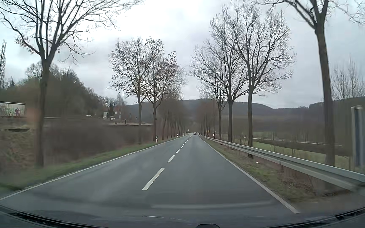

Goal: Follow the waypoints while adhering to traffic rules and regulations

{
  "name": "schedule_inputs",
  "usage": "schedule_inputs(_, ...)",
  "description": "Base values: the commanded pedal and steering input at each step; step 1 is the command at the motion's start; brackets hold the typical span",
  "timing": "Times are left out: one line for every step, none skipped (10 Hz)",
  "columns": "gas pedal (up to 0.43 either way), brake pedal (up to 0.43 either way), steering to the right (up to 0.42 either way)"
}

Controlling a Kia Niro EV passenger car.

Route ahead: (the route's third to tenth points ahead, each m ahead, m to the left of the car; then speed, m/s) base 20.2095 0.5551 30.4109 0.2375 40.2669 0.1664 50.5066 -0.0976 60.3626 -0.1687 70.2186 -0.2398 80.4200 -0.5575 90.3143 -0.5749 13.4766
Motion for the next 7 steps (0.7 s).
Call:
schedule_inputs(0.177,0.000,0.005)
schedule_inputs(0.177,0.000,0.011)
schedule_inputs(0.177,0.000,0.014)
schedule_inputs(0.197,0.000,0.014)
schedule_inputs(0.209,0.000,0.014)
schedule_inputs(0.209,0.000,0.014)
schedule_inputs(0.209,0.000,0.014)
